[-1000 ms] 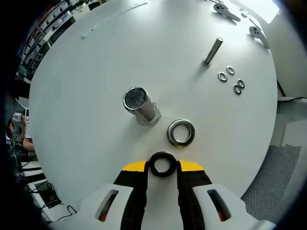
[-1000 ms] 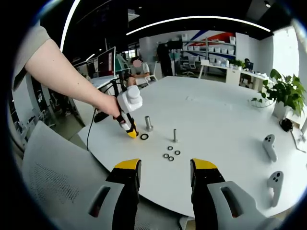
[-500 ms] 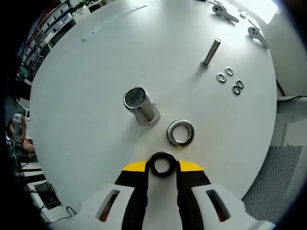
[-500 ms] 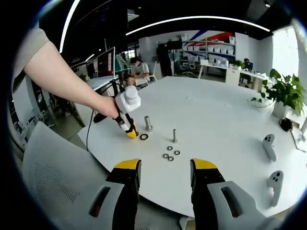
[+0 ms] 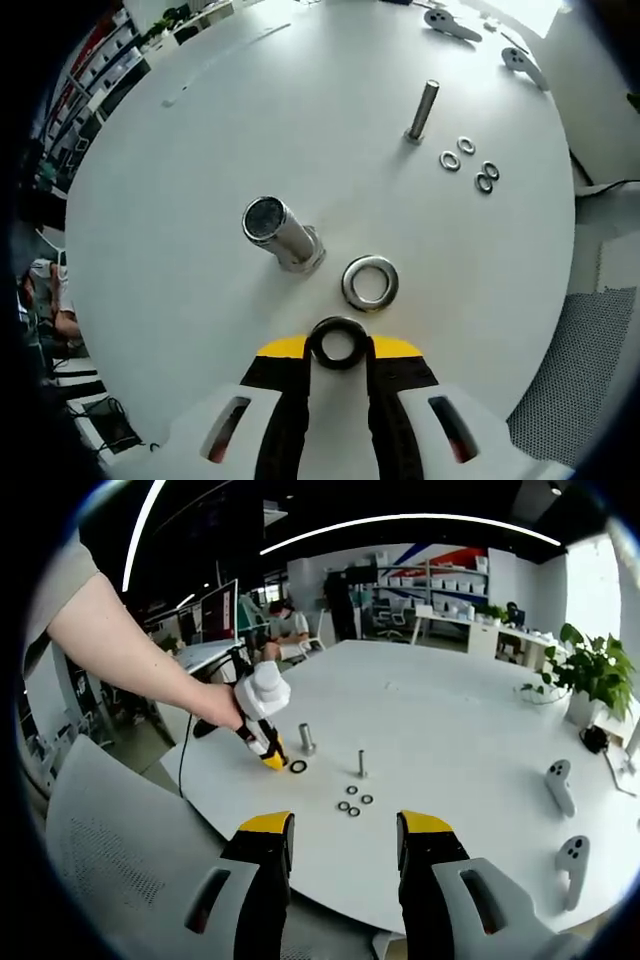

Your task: Place the washer onto the threaded stud by aligning its center hole with the stud, sliding it down to the base, and recovering from edge contact or off-axis alignment until the washer reaches the visible bottom stop.

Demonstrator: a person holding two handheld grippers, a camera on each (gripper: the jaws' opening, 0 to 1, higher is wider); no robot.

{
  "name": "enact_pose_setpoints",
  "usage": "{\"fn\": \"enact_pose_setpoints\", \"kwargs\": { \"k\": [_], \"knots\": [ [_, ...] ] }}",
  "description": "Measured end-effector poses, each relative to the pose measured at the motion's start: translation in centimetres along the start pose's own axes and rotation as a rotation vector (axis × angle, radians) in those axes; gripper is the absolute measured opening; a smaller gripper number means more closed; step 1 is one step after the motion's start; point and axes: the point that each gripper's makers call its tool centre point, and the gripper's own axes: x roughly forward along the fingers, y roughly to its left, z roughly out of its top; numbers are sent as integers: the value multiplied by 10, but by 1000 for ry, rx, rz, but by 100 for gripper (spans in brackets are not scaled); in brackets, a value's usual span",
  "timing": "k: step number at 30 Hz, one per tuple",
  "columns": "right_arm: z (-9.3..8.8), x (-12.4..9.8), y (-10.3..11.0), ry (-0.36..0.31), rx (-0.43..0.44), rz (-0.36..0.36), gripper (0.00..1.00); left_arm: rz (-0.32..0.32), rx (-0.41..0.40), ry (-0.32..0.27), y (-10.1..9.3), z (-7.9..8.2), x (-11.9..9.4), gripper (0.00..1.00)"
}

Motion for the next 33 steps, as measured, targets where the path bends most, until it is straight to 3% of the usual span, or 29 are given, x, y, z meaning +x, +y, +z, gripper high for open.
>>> {"fn": "enact_pose_setpoints", "kwargs": {
  "k": [4,7,17,33],
  "knots": [
    [0,0,-1,-1,0,-2,43,-2,6,-10,1,2,-1,19],
    [0,0,0,1,1,-1,43,40,55,-35,8,6,-5,19],
    [0,0,-1,1,0,-5,43,32,45,-88,11,10,-19,19],
    [0,0,-2,6,-1,-9,43,43,118,-159,12,28,-44,19]
  ]
}}
